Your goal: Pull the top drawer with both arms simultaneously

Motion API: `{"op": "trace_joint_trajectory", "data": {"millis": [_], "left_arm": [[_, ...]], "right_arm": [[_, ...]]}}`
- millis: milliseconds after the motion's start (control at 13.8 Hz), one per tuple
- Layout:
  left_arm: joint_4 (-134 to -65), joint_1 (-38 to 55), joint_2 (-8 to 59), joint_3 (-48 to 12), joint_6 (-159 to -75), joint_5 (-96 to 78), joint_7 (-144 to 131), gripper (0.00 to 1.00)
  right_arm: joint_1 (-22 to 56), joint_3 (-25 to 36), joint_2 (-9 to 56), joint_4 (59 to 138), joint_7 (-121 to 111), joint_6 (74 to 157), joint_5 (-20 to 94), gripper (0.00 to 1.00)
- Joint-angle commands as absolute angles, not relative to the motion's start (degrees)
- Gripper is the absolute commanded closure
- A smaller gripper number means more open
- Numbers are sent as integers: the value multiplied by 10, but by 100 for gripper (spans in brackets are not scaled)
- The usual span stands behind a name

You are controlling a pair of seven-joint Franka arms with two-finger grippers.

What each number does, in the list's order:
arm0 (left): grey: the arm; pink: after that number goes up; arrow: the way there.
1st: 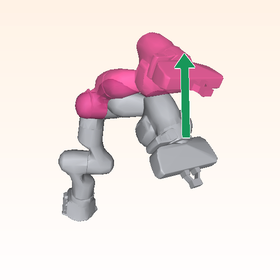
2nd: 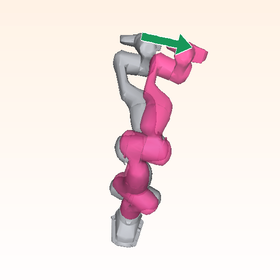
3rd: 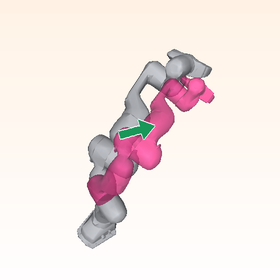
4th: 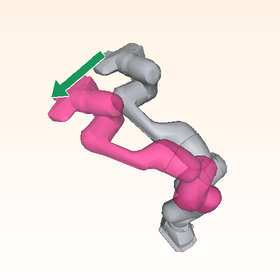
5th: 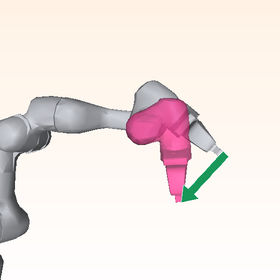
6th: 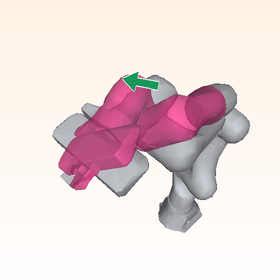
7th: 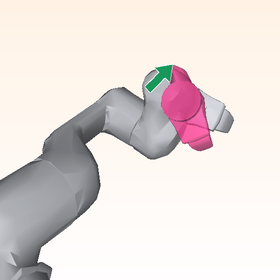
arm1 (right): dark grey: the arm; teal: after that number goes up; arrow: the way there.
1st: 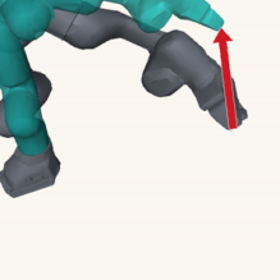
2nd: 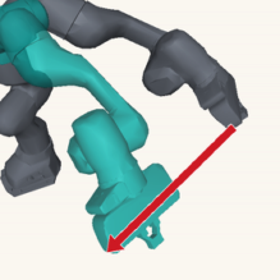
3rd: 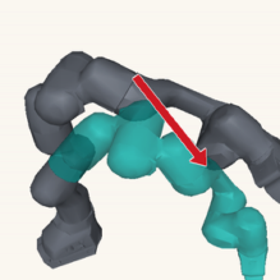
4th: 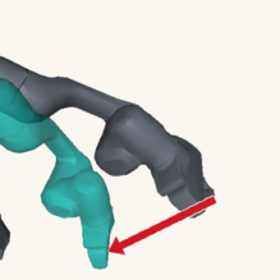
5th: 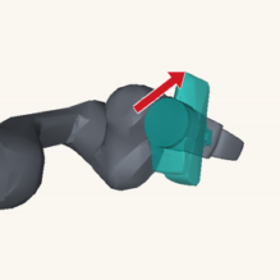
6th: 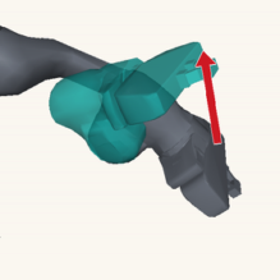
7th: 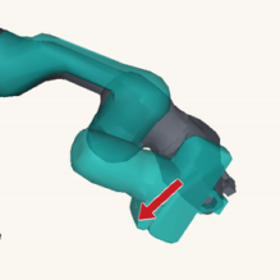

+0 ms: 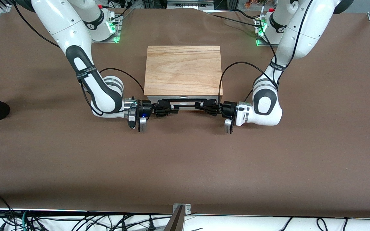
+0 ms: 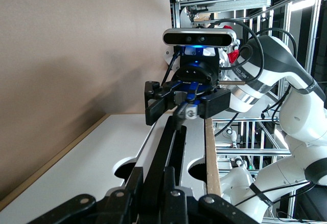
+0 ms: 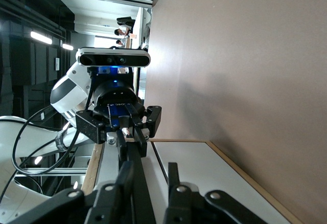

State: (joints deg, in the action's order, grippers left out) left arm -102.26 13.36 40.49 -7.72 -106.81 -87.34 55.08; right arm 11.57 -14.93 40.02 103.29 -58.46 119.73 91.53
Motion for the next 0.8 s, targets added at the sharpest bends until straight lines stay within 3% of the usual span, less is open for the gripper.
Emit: {"op": "trace_joint_trajectory", "data": {"millis": [0, 217, 362, 579, 723], "left_arm": [[-1025, 132, 399, -81, -1074, -880, 556, 100], [-1024, 132, 400, -81, -1074, -880, 556, 100], [-1024, 132, 400, -81, -1074, -880, 556, 100], [-1024, 132, 400, -81, -1075, -880, 556, 100], [-1024, 132, 400, -81, -1075, -880, 556, 100]], "right_arm": [[115, -151, 407, 1030, -604, 1190, 908, 83], [113, -152, 407, 1033, -604, 1172, 908, 92], [111, -151, 407, 1033, -604, 1161, 908, 92], [102, -151, 407, 1033, -604, 1152, 908, 74], [94, -150, 407, 1033, -605, 1142, 908, 70]]}}
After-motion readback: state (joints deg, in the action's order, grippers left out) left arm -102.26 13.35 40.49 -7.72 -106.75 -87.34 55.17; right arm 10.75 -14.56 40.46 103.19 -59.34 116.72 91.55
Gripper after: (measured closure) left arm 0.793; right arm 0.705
